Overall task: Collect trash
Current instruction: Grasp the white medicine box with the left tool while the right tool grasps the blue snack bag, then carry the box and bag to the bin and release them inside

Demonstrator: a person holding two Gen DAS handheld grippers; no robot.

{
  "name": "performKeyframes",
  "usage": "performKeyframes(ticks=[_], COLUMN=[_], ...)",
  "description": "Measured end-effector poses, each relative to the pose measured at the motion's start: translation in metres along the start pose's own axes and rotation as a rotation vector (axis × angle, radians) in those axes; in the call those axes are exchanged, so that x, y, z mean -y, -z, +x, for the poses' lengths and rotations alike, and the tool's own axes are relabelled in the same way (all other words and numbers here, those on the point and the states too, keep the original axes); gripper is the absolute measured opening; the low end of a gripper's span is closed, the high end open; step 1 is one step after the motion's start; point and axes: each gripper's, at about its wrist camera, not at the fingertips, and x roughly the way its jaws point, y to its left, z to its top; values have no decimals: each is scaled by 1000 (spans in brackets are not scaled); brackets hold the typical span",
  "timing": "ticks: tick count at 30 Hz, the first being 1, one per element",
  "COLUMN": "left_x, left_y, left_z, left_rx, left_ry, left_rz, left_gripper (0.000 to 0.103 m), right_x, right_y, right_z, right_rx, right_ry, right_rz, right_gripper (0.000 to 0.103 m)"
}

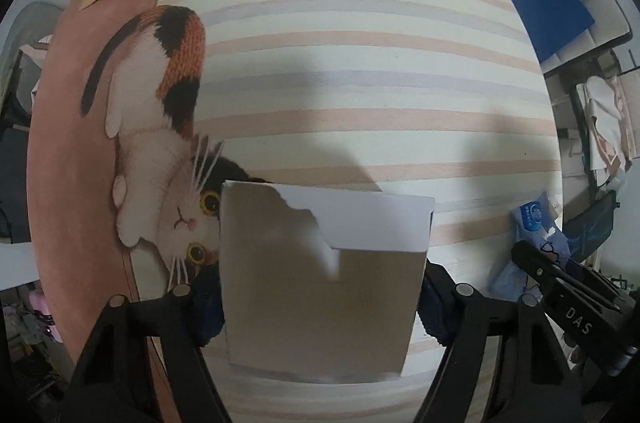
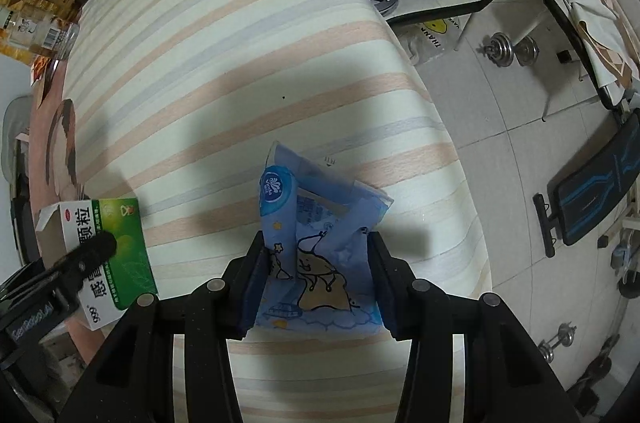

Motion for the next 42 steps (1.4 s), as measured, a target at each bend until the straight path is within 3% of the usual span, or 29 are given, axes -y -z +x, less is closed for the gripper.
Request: performKeyframes(ticks=[6, 11, 14, 15, 17, 19, 25, 27, 29, 32, 42], left_x=[-18, -36, -42, -41, -40, -36, -33, -37, -56, -57, -55], left_y=[53, 122, 150, 155, 160, 159, 163, 171, 176, 182, 211], left_z=[-18, -20, -15, -12, -10, -12, -12, -15, -17, -24, -71], left_rx=[24, -18, -44, -49, -37, -25, -3, 1, 9, 26, 125], left_ry=[-24, -24, -23, -26, -34, -38, -33, -29, -29, -32, -15], left_rz=[-43, -125, -160, -159, -157, -156, -158, -160, -159, -149, -123], left_gripper=[74, 74, 74, 74, 74, 74, 74, 74, 74, 74, 74], right_x=[-7, -9, -10, -10, -8, -5, 2, 5, 3, -5, -38], right_y=[33, 101, 130, 135, 139, 142, 143, 144, 142, 145, 189], right_z=[-4, 2, 3, 2, 2, 3, 3, 3, 3, 0, -47], right_rx=[-34, -126, -131, -124, -120, -114, -101, -90, -74, -55, 66], right_ry=[16, 16, 46, 55, 65, 86, 86, 79, 89, 79, 60], right_rz=[-151, -277, -312, -308, -289, -268, -191, -162, -157, -167, -260], right_gripper=[45, 45, 47, 50, 66, 72, 72, 69, 49, 38, 35])
